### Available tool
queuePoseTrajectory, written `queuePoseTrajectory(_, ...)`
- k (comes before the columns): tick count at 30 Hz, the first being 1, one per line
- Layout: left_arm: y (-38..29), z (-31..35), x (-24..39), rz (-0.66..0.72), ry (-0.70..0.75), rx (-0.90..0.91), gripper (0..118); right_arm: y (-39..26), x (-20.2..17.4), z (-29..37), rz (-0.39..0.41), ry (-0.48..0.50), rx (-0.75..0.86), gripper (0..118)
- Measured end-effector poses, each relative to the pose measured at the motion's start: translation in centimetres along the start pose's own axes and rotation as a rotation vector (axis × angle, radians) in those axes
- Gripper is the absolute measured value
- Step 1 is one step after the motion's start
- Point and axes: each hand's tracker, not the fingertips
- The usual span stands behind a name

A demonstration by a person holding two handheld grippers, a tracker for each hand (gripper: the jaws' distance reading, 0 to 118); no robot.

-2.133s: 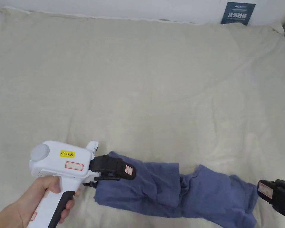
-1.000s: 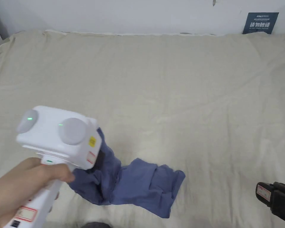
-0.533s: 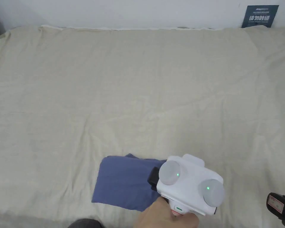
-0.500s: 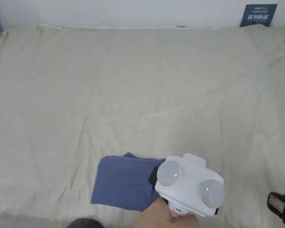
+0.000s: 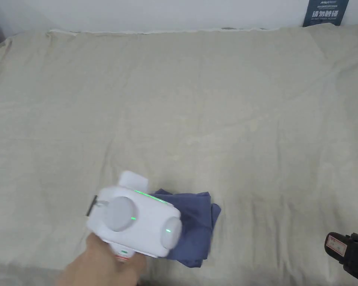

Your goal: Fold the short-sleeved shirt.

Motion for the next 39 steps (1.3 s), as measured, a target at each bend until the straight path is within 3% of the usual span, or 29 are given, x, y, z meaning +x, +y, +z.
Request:
queuePoseTrajectory(4, 0.7, 0.9, 12.6, -0.274, 0.039, 0.061, 0, 0.0, -0.1, 0.6, 0.005, -0.017, 0.002, 0)
queuePoseTrajectory(7, 1.0, 5.8, 18.2, -0.289, 0.049, 0.231, 0, -0.1, -0.1, 1.6, 0.030, -0.061, 0.006, 0)
queuePoseTrajectory(12, 2.9, 9.9, 17.3, -0.208, -0.339, 0.386, 0, 0.1, 0.2, 1.5, 0.033, -0.112, -0.016, 0)
queuePoseTrajectory(14, 3.2, 9.2, 14.6, -0.182, -0.398, 0.383, 0, -0.1, -0.3, 0.9, 0.039, -0.097, -0.018, 0)
queuePoseTrajectory(17, 4.1, 5.7, 7.6, -0.087, -0.670, 0.294, 0, -0.4, -2.2, -1.7, 0.056, 0.035, -0.058, 0)
queuePoseTrajectory(24, 1.7, -6.4, -11.8, 0.249, -1.036, 0.175, 0, -0.9, -8.4, -14.5, 0.023, 0.466, -0.280, 0)
queuePoseTrajectory(27, -0.3, -11.4, -15.4, 0.373, -0.998, 0.147, 0, -1.9, -9.5, -21.8, -0.048, 0.735, -0.398, 0)
queuePoseTrajectory(29, -1.3, -13.8, -16.2, 0.435, -1.048, 0.120, 0, -2.9, -9.5, -25.7, -0.090, 0.792, -0.469, 0)
queuePoseTrajectory(32, -2.7, -17.1, -16.1, 0.476, -1.179, 0.061, 0, -4.7, -7.5, -30.9, -0.269, 0.861, -0.526, 0)
queuePoseTrajectory(33, -3.0, -17.6, -15.6, 0.460, -1.230, 0.056, 0, -5.1, -6.9, -31.8, -0.299, 0.816, -0.535, 0)
queuePoseTrajectory(35, -3.6, -18.3, -15.1, 0.457, -1.230, 0.029, 0, -5.0, -6.2, -31.7, -0.334, 0.885, -0.526, 0)
queuePoseTrajectory(39, -4.2, -19.4, -14.2, 0.461, -1.470, 0.002, 0, -4.3, -6.4, -30.4, -0.289, 0.825, -0.534, 0)
